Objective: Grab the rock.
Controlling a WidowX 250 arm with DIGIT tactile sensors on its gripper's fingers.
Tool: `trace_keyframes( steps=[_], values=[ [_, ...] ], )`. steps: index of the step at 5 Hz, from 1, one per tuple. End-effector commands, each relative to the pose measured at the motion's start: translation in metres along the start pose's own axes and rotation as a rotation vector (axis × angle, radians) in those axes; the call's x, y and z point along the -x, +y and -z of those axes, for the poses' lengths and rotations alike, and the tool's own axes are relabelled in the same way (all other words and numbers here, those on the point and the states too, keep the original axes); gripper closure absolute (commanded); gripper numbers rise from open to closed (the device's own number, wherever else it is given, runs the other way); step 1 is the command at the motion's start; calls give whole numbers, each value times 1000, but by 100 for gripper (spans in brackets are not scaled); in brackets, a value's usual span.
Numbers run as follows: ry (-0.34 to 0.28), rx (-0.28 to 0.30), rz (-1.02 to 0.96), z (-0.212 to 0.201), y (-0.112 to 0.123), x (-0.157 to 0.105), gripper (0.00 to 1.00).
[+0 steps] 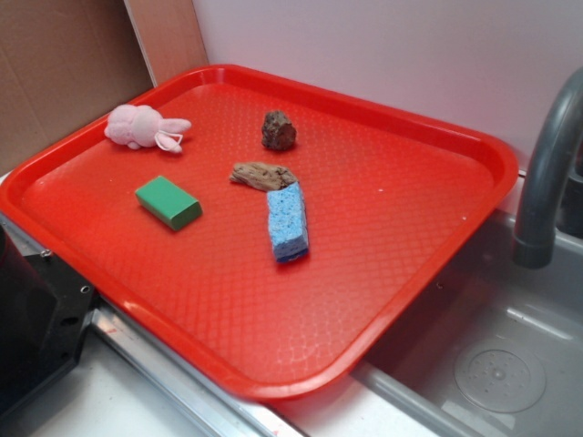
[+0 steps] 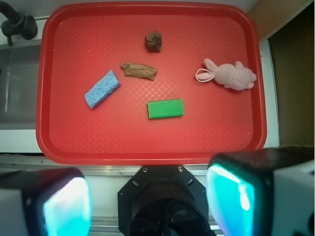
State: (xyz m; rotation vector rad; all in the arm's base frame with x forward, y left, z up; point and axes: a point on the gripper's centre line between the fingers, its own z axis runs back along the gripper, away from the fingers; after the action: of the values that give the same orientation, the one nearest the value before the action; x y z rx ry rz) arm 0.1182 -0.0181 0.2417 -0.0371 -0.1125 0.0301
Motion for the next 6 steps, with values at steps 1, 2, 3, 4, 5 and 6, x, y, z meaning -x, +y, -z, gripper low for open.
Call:
trace_keyframes(
  steps=[1,2,3,4,5,6],
  values=[
    [0,0,0,0,0,0,0],
    [3,-22,-32,54,29,-45,0],
    [14,-7,24,108,26,-90,0],
    [39,4,90,148,25,-134,0],
    [43,-8,137,172,26,-151,0],
    [-9,-24,209,197,19,-164,0]
  ],
)
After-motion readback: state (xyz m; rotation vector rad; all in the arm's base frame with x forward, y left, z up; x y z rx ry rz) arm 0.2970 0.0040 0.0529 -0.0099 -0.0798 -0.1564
